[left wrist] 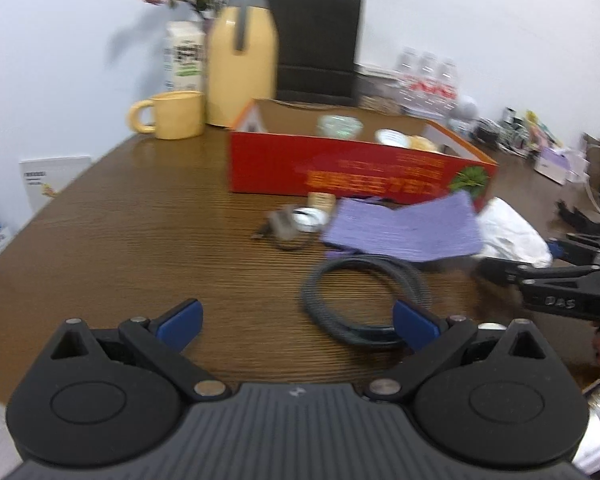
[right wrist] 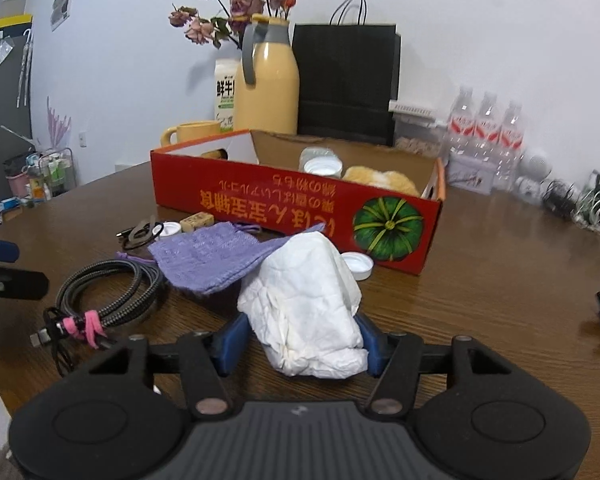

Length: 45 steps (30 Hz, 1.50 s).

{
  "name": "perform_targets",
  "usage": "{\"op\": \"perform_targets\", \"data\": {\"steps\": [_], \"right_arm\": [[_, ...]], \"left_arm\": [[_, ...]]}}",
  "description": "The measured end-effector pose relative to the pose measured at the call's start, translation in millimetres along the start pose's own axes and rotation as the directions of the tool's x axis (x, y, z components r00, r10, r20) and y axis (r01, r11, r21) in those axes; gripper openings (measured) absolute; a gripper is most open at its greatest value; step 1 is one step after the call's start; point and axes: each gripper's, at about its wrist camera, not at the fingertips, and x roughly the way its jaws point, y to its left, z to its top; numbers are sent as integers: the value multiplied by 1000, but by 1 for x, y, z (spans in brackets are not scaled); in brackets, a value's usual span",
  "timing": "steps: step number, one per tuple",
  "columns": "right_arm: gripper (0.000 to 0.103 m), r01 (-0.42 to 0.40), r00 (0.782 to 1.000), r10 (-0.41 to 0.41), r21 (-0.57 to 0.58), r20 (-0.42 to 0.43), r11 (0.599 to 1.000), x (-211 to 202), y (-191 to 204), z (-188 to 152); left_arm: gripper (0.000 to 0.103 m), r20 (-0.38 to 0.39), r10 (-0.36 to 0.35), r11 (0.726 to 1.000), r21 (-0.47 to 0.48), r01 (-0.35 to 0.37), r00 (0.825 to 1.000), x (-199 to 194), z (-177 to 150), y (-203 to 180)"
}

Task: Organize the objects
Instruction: 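Lift the white fabric with the right gripper while the left gripper grasps the black braided cable, then carry the white fabric and cable into the cardboard box and open both grippers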

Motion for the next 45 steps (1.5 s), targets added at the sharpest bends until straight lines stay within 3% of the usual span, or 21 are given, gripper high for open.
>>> {"op": "perform_targets", "data": {"steps": [6, 18, 27, 29, 30, 36, 45], "right_arm": [[56, 18, 999, -18, -6, 32, 1000, -11, -3, -2], [56, 20, 996, -21, 8, 84, 1000, -22, -17, -2], [57, -13, 994, 12, 15, 111, 1000, -21, -16, 1], [57, -17, 993, 15, 16, 115, 1000, -20, -16, 2], [57, -19, 993, 17, 17, 117, 1000, -20, -16, 3], [57, -23, 993, 20, 21, 119, 1000, -16, -16, 5], [57, -28, 988, 25, 15, 150, 1000, -6, -11, 25]], "left_arm": [[103, -67, -27, 999, 36, 30, 997, 19, 10, -29], [103, -162, 57, 998, 31, -53, 985, 54, 12, -43], [103, -129, 92, 996, 31, -89, 987, 59, 11, -47], [99, -116, 87, 996, 34, -84, 989, 58, 9, -48], [91, -103, 81, 996, 39, -78, 991, 55, 9, -48], [90, -93, 60, 998, 34, -57, 994, 51, 11, -46], [90, 20, 47, 998, 33, -48, 999, 36, 39, -39]]}}
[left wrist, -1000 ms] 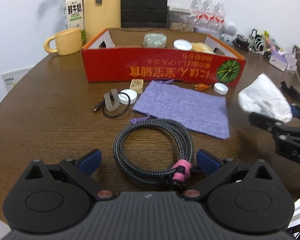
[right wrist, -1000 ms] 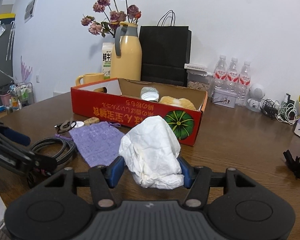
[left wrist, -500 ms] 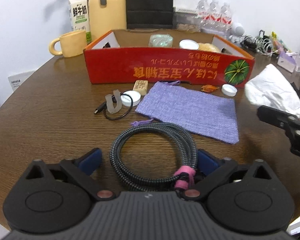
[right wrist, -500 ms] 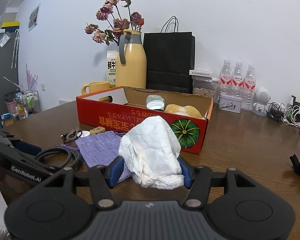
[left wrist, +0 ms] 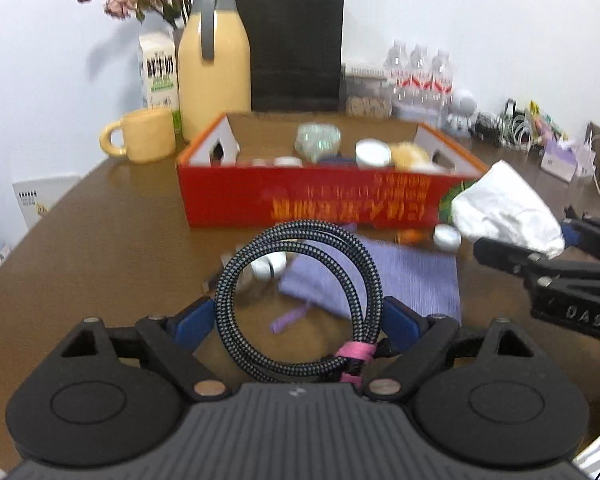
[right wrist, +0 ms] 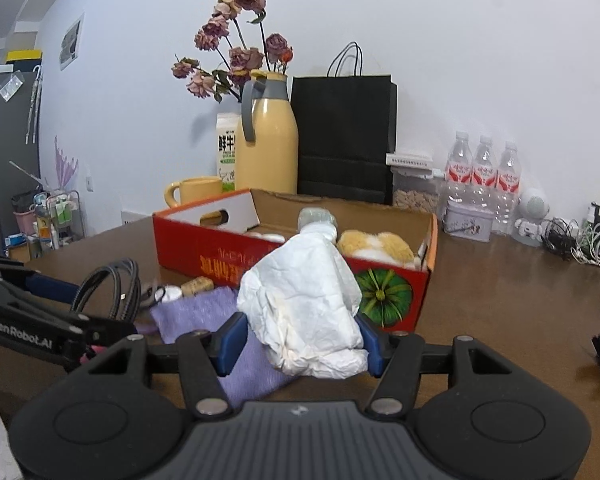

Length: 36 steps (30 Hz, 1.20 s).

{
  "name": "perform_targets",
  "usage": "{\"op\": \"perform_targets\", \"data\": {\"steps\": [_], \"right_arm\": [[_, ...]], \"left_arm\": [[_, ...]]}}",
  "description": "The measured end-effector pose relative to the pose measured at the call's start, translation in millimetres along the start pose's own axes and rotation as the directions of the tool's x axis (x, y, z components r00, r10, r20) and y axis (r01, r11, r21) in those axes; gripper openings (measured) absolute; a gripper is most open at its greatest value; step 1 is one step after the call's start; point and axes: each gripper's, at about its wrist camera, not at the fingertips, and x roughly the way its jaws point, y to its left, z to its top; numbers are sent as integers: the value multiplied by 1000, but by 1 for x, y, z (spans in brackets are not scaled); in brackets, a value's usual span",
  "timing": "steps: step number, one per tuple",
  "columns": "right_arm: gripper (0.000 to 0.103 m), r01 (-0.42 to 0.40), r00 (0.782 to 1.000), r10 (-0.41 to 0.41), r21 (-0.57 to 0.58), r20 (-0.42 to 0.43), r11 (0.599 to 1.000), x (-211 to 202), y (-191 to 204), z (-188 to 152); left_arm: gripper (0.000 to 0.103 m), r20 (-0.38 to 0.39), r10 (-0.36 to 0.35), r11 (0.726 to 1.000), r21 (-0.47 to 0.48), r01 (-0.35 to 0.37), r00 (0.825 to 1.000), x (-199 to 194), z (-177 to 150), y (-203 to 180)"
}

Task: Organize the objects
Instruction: 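Carry the white fabric and cable into the cardboard box and open both grippers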

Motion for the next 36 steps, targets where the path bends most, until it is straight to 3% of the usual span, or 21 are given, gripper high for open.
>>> {"op": "perform_targets", "data": {"steps": [9, 15, 23, 29, 32, 34, 36], "right_arm": [[57, 13, 999, -13, -3, 49, 1000, 32, 6, 41], [58, 50, 996, -50, 4, 68, 999, 67, 2, 71], [58, 115, 991, -117, 40, 58, 993, 130, -11, 97], [58, 127, 992, -128, 40, 14, 991, 167, -22, 96], [67, 113, 994, -113, 45, -5, 993, 175, -25, 90], [80, 104, 995, -103, 55, -17, 993, 177, -28, 88], [99, 109, 994, -108, 64, -17, 992, 176, -29, 85]], "left_arm": [[90, 138, -29, 999, -20, 32, 990, 8, 57, 11], [90, 192, -31, 999, -32, 38, 981, 34, 99, 23], [90, 185, -40, 998, -49, 50, 982, 96, 140, 31], [90, 151, -26, 999, -40, 33, 988, 140, 150, 31], [90, 130, -31, 999, -27, 35, 991, 155, 149, 28], [92, 129, -37, 999, -30, 42, 991, 160, 148, 28], [103, 143, -31, 999, -33, 36, 989, 161, 145, 28]]}}
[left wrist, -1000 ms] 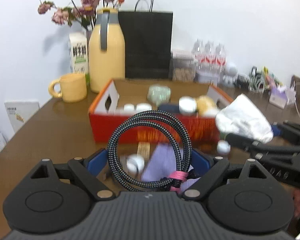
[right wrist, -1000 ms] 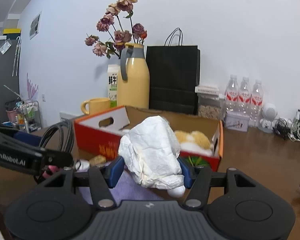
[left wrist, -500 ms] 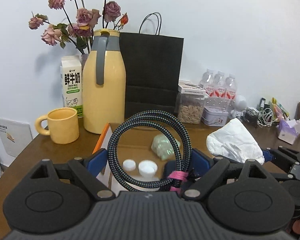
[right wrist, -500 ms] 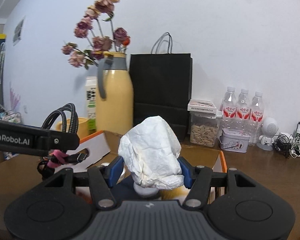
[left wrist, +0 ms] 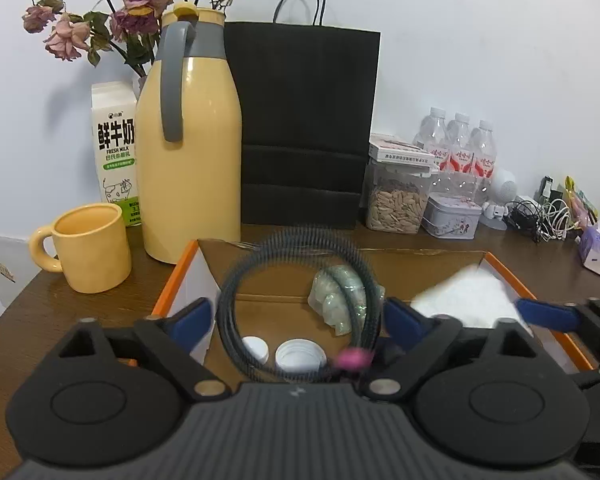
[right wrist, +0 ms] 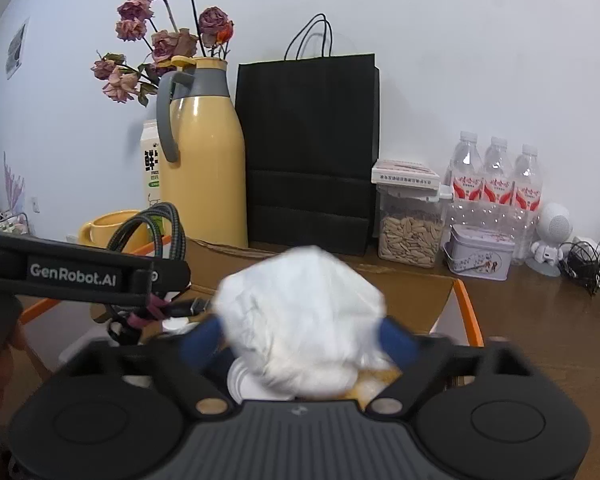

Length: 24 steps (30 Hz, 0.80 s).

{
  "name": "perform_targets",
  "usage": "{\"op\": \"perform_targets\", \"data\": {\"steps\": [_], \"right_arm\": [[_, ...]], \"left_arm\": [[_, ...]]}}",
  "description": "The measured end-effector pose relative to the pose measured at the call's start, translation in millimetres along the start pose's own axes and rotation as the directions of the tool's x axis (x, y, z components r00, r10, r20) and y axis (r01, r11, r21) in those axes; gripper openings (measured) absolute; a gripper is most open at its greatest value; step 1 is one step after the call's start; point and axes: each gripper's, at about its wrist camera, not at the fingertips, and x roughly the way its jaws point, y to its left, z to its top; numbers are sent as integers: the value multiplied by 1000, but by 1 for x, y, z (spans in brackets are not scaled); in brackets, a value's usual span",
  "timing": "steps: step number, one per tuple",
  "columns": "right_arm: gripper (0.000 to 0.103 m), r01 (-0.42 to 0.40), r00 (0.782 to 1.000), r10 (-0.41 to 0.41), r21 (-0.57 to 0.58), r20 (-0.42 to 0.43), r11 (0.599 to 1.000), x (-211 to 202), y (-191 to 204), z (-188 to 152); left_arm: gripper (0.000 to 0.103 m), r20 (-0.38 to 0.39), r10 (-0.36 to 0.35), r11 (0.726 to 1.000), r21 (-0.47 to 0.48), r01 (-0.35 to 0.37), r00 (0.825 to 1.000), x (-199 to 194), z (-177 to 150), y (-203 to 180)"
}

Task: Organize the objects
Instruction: 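Carry the white fabric and cable into the cardboard box and open both grippers, then lift both grippers out of the box and move them over the table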

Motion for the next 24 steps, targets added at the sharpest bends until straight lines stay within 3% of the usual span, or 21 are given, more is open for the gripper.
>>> {"op": "perform_targets", "data": {"steps": [12, 24], "right_arm": [[101, 27, 999, -26, -13, 47, 1000, -17, 4, -1], [102, 42, 993, -39, -30, 110, 999, -50, 8, 5]], "left_arm": [[103, 40, 24, 1000, -2, -24, 999, -12, -1, -2], [103, 131, 24, 1000, -20, -22, 991, -60, 0, 3]]}}
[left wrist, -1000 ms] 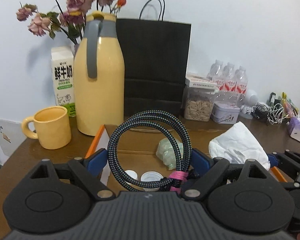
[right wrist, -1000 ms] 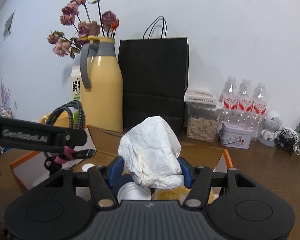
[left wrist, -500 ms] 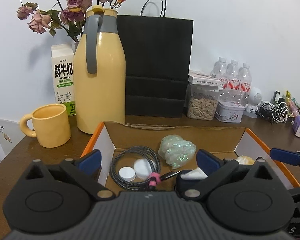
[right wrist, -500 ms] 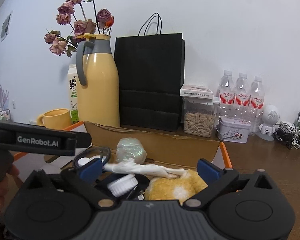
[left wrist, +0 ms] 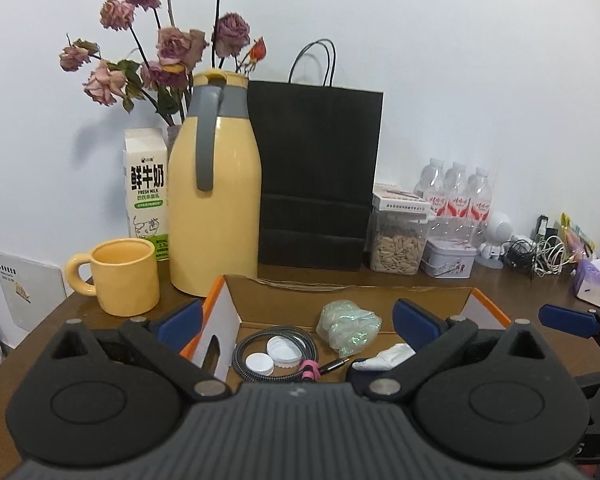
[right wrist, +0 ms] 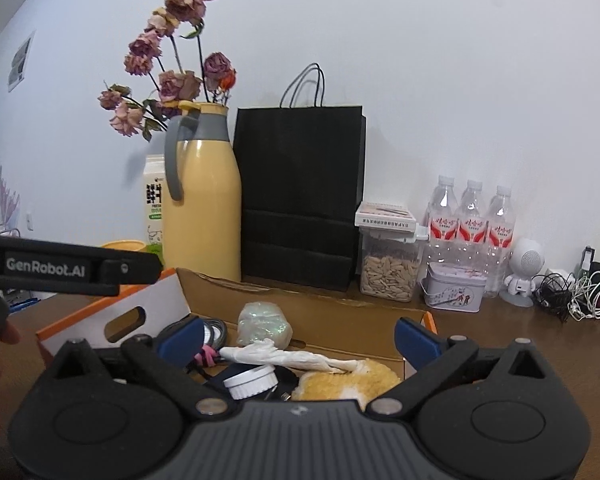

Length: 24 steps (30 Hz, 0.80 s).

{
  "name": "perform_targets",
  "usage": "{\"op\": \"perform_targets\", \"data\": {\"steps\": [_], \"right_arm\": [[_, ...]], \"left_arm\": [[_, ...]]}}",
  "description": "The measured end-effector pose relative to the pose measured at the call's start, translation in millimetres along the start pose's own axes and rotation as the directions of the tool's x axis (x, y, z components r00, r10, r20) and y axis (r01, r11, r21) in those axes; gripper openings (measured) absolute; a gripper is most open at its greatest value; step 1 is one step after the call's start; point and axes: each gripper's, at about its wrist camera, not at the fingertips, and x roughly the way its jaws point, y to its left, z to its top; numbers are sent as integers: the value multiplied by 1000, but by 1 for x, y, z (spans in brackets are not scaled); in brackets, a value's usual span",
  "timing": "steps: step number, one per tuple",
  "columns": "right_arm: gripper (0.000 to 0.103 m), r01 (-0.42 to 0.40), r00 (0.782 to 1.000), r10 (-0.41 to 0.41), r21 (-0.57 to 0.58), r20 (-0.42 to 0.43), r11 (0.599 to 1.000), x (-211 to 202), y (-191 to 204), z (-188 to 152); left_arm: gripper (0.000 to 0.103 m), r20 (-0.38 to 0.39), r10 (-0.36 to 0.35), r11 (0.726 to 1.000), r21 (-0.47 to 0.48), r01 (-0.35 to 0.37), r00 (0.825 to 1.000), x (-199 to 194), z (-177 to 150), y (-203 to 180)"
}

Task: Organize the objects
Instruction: 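Lift both grippers out of the box and move them over the table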

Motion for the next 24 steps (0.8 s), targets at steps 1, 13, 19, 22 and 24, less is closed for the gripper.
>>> {"op": "perform_targets", "data": {"steps": [1, 13, 19, 22, 24], "right_arm": [[102, -1, 1000, 1, -3, 3, 1000, -4, 1, 0], [102, -15, 1000, 15, -27, 8, 1000, -68, 14, -9], [103, -21, 1000, 21, -25, -5, 999, -103, 20, -23], [103, -32, 999, 32, -19, -16, 999, -117, 23, -33], [103, -36, 999, 36, -16, -29, 999, -126, 25, -40]], "left_arm": [[103, 4, 1, 1000, 5, -1, 1000, -5, 0, 0], [103, 2, 4, 1000, 31, -4, 1000, -67, -15, 5], [103, -16, 13, 999, 42, -12, 1000, -100, -32, 12], [103, -29, 27, 999, 38, -26, 999, -115, -42, 17], [103, -40, 34, 999, 33, -33, 999, -124, -50, 21]]}}
